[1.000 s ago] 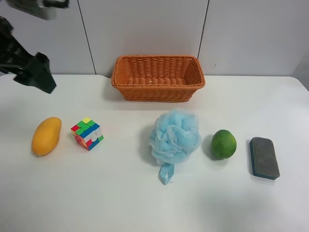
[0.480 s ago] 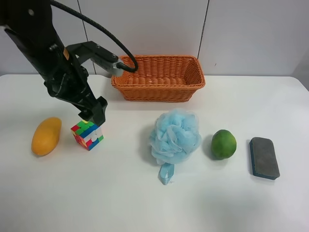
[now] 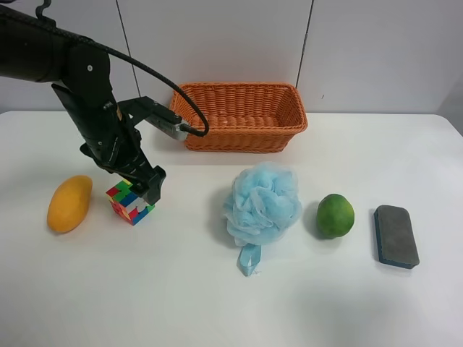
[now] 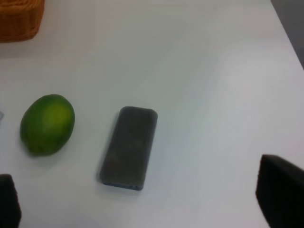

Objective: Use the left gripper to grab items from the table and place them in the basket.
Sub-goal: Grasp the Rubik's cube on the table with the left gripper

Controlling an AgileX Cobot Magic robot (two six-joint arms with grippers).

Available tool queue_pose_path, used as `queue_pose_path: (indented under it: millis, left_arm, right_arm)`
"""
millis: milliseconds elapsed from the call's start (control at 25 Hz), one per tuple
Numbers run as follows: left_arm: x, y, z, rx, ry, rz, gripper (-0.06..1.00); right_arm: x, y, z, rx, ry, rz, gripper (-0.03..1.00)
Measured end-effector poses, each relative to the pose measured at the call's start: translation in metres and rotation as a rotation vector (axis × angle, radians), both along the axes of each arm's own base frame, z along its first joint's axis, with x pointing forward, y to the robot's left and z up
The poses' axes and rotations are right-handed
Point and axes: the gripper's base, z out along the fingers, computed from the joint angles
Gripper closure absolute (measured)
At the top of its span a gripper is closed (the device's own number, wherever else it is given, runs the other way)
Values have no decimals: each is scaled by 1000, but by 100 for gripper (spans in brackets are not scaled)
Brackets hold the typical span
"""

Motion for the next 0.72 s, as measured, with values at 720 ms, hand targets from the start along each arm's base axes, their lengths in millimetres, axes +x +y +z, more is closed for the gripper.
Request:
queue_pose_path:
  millis: [720]
  left_arm:
    - [12,5,-47,19,83,24,14]
  right_arm:
    - [0,0,0,0,0,0,-3]
